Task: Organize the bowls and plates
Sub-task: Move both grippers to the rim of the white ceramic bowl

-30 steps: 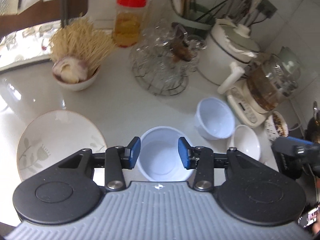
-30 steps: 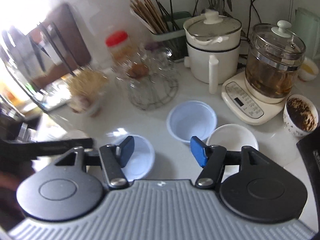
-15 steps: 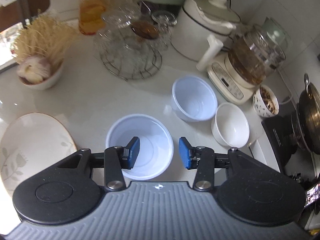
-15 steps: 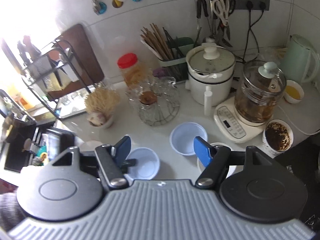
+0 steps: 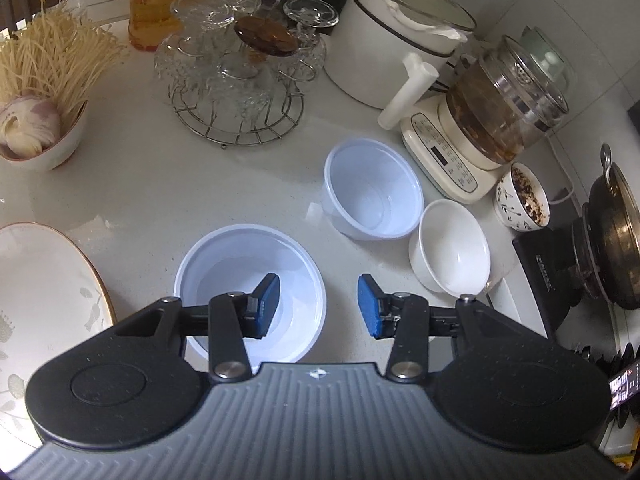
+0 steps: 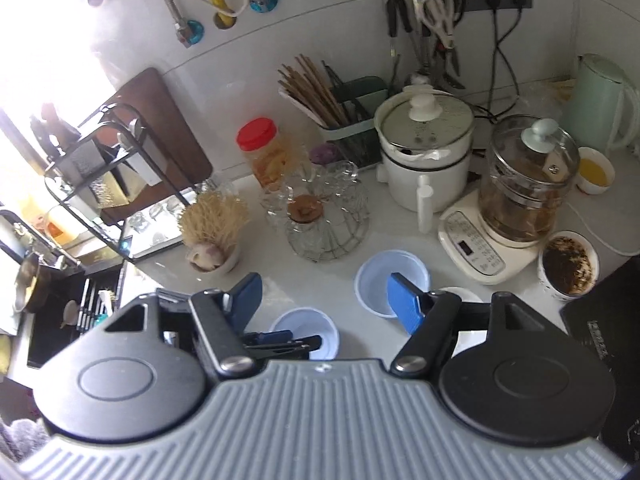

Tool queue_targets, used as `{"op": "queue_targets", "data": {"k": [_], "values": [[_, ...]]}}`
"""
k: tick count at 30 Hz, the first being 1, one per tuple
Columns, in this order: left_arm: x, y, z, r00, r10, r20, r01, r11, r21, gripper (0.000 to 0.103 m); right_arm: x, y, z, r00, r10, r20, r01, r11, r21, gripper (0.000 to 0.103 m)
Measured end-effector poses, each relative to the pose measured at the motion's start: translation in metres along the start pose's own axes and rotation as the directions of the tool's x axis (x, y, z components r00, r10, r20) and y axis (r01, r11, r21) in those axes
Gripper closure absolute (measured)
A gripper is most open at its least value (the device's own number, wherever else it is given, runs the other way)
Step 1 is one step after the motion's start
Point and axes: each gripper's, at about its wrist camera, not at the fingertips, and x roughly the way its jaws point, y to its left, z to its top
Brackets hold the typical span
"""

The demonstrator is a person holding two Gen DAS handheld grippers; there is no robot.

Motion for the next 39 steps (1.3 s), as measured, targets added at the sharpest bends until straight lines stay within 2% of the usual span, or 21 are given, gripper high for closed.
{"op": "queue_targets", "data": {"k": [2, 13, 18, 20, 29, 37, 39], "values": [[0.0, 0.002, 0.002, 1.0, 0.005, 0.004, -0.005, 1.0, -0.004, 0.054, 0.0, 0.003, 0.002, 1.0, -0.012, 0.019, 0.012, 1.0, -0.023, 0.032], [-0.003, 0.003, 0.007, 0.999, 0.029, 0.03, -0.028, 0.999, -0.02, 0.054, 0.004, -0.002, 0.006, 0.999, 0.033, 0.0, -0.033, 0.999, -0.031, 0.032], [0.005, -0.001, 0.007, 0.999, 0.033, 0.02, -0.033, 0.999, -0.024, 0.054, 0.006, -0.006, 0.007, 0.999, -0.02, 0.051, 0.023, 0.997, -0.067, 0.032], [0.01, -0.003, 0.007, 0.999, 0.036, 0.014, -0.035, 0.999, -0.025, 0.054, 0.012, -0.01, 0.005, 0.999, -0.021, 0.043, 0.024, 0.997, -0.07, 0.032], [0.009, -0.017, 0.02, 0.998, 0.026, 0.056, -0.025, 0.999, -0.023, 0.054, 0.047, -0.059, -0.019, 0.991, -0.133, 0.01, 0.133, 0.991, -0.018, 0.032], [0.031, -0.04, 0.022, 0.998, -0.027, 0.058, 0.029, 0.999, -0.035, 0.054, 0.086, -0.116, -0.043, 0.983, -0.182, -0.031, 0.185, 0.978, 0.101, 0.032], [0.041, -0.047, 0.022, 0.998, -0.042, 0.049, 0.044, 0.998, -0.044, 0.054, 0.098, -0.129, -0.048, 0.985, -0.169, -0.047, 0.174, 0.976, 0.129, 0.032]]}}
